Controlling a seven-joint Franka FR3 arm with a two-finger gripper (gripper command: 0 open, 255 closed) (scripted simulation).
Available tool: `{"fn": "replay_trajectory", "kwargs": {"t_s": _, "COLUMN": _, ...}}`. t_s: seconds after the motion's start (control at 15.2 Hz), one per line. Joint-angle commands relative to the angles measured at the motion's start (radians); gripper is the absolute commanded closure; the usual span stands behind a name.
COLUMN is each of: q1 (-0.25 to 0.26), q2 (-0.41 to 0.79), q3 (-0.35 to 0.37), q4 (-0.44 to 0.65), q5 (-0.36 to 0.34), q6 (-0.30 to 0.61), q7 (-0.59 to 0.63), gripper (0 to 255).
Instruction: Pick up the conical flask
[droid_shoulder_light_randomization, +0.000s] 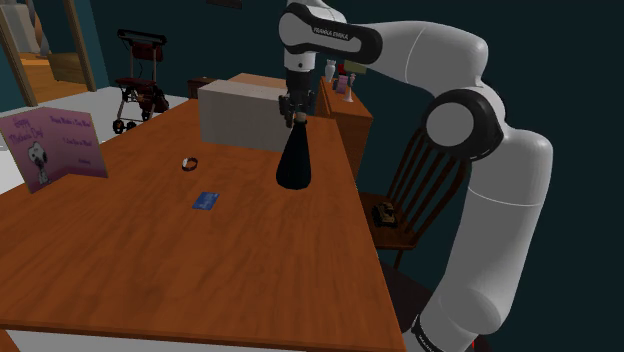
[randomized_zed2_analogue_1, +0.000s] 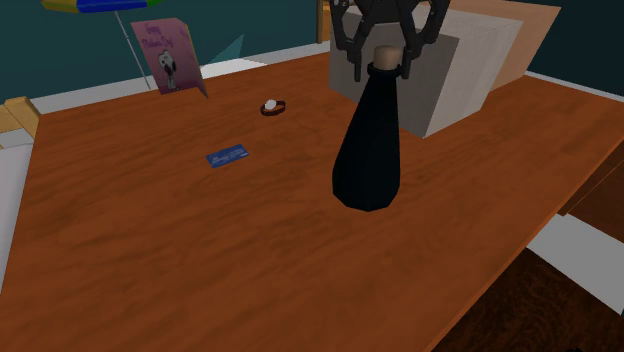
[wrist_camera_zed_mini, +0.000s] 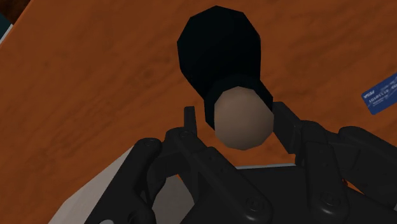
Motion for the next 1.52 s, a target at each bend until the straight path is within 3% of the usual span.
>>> {"fn": "replay_trajectory", "kwargs": {"t_s": 0.0, "q1": 0.0, "q2": -0.001, "q3": 0.0, "q4": -0.004, "q5": 0.0, "q6": 0.001, "q7": 0.0, "gripper": 255}}
{"fn": "replay_trajectory", "kwargs": {"t_s": 0.53, "q1": 0.0, "q2": 0.006, "q3": 0.0, "q4": 0.02, "q5": 0.0, "q6": -0.015, "q7": -0.001, "gripper": 255}}
{"fn": "replay_trajectory", "kwargs": {"t_s": 1.12, "q1": 0.0, "q2": 0.093, "q3": -0.001, "q4": 0.276, "q5": 0.001, "q6": -0.184, "q7": -0.015, "gripper": 255}}
{"fn": "replay_trajectory", "kwargs": {"t_s": 1.45, "q1": -0.001, "q2": 0.192, "q3": -0.003, "q4": 0.509, "q5": 0.001, "q6": -0.317, "q7": -0.026, "gripper": 255}}
